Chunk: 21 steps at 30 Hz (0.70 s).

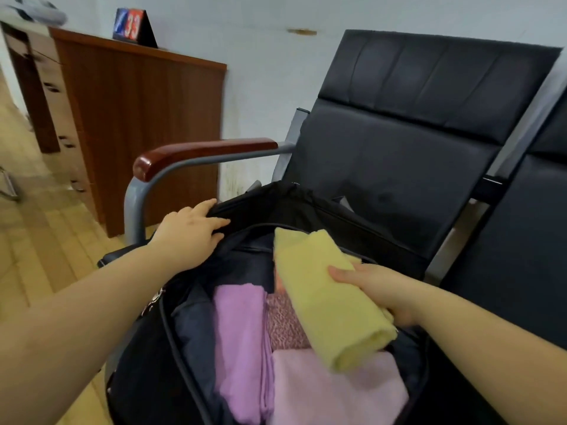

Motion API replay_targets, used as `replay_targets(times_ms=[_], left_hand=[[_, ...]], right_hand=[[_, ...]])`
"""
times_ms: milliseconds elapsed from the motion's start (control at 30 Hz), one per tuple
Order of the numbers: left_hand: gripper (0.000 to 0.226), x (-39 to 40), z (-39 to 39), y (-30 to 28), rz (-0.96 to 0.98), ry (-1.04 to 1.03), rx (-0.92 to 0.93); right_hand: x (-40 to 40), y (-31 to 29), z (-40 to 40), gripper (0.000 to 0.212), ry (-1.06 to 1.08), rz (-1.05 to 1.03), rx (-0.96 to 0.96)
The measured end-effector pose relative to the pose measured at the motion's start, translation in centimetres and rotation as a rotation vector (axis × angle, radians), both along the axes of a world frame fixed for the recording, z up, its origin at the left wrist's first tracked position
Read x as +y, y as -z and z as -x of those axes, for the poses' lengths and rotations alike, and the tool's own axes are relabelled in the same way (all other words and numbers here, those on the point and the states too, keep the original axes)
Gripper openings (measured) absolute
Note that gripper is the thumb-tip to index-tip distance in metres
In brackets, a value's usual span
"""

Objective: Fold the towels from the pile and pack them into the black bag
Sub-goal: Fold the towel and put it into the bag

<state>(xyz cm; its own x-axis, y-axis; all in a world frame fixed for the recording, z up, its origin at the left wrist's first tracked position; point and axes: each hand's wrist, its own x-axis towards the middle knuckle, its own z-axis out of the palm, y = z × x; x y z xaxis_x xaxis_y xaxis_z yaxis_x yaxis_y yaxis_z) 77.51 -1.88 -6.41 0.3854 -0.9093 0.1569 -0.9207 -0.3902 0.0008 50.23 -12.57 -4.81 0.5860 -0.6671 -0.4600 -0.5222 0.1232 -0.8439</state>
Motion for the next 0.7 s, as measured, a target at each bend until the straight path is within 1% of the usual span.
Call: replay_targets(times_ms=[100, 167, 233, 267, 367, 400, 433, 500, 533, 600, 667, 700], left_hand=[[0.042, -1.1, -1.4, -0.8, 0.032, 0.025, 0.122], [0.041, -1.5, -2.4, -1.5, 0.067, 0.010, 0.229], [0.039, -1.4, -3.1, -2.5, 0.147, -0.010, 0.350], [0.037, -1.2, -3.5, -3.1, 0.207, -0.024, 0.442], [0.032, -0.9, -4.3, -4.1, 0.398, -0.039, 0.819], [0.031, -0.8, -4.5, -4.2, 0.440, -0.025, 0.890], [0.030, -0.9, -4.6, -4.2, 0.467, -0.014, 0.928], [0.030, -1.0, -4.6, -3.7, 0.477, -0.012, 0.948], [0.030, -1.1, -4.6, -3.4, 0.470, -0.017, 0.939], [0.032, -1.2, -4.4, -2.9, 0.448, -0.031, 0.906], [0.033, -1.3, -4.1, -2.6, 0.437, -0.042, 0.878], [0.033, -1.3, -4.0, -2.5, 0.443, -0.050, 0.871]], right_hand=[[-0.9, 0.3, -2.6, 0.026, 0.065, -0.104, -0.037], [-1.0, 0.6, -4.5, 0.023, 0.101, -0.160, -0.080], [-1.3, 1.2, -6.6, 0.020, 0.098, -0.174, -0.110], [-1.4, 1.4, -7.8, 0.021, 0.092, -0.186, -0.106], [-1.9, 2.4, -11.3, 0.024, 0.038, -0.218, -0.015], [-2.1, 2.9, -12.5, 0.024, 0.034, -0.198, 0.001], [-2.4, 3.5, -13.5, 0.022, 0.049, -0.160, -0.013], [-3.1, 5.1, -15.2, 0.019, 0.117, -0.047, -0.067], [-3.5, 6.0, -15.7, 0.027, 0.137, 0.039, -0.068], [-3.2, 6.8, -16.1, 0.054, 0.130, 0.243, -0.018], [-2.1, 6.9, -16.0, 0.064, 0.112, 0.406, 0.068], [-1.8, 7.0, -16.0, 0.066, 0.090, 0.436, 0.107]])
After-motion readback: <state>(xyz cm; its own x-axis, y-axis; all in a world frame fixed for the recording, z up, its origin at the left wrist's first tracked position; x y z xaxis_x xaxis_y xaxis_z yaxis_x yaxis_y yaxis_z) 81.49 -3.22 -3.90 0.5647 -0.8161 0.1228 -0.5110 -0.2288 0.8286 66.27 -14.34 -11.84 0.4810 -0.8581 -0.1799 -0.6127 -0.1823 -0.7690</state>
